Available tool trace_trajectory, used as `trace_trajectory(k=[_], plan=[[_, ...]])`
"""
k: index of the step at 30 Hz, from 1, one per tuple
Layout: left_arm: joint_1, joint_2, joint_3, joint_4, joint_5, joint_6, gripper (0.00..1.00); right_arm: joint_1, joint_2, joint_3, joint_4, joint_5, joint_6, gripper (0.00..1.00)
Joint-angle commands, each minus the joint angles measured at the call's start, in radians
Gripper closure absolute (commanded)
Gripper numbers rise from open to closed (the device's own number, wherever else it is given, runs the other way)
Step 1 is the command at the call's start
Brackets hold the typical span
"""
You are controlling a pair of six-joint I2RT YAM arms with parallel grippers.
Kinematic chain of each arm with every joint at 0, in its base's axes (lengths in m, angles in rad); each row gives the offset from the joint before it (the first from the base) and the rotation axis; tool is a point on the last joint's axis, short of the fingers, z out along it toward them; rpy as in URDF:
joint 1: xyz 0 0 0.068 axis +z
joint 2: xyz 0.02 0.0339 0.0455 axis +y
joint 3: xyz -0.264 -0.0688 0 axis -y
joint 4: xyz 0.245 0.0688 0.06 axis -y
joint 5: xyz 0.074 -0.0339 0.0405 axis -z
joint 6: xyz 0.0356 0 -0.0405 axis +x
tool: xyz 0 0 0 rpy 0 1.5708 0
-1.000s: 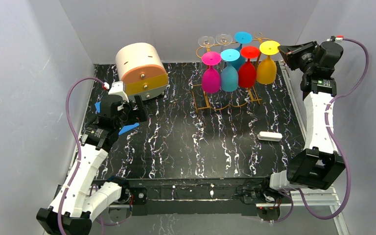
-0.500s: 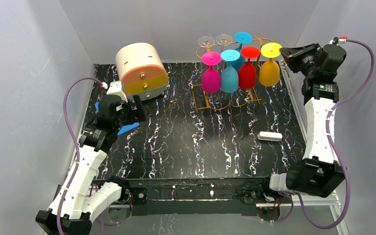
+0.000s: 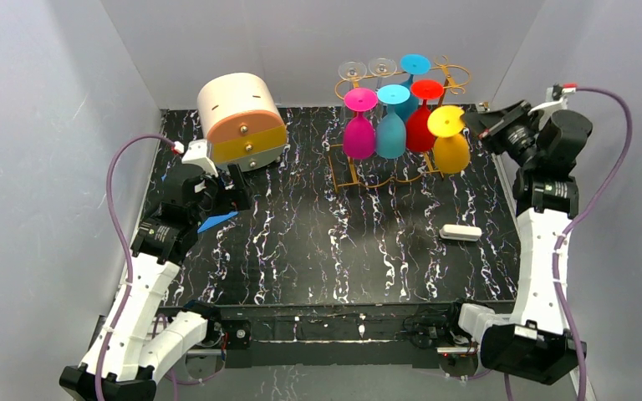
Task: Take the wine glass off the wine glass rack
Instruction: Place the wine glass at the center of the board.
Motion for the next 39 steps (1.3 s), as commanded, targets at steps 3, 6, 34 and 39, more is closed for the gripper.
trace_trajectory(k=[3,6,34,39], plan=[[0.005,0.004,0.019,0.017,0.337,-0.036,0.02,-0.004,-0.114,-0.136,-0.04,-0.238,-0.062,0.99],[0.004,0.006,0.002,0.064,0.439,-0.077,0.02,-0.004,-0.139,-0.182,-0.099,-0.331,-0.096,0.99],[-0.329,0.034,-0.289,0.534,0.757,-0.361,0.33,0.968,-0.115,-0.515,0.268,0.025,-0.178,0.99],[-0.335,0.043,-0.296,0.586,0.817,-0.367,0.45,0.968,-0.16,-0.56,0.355,0.008,-0.163,0.99]])
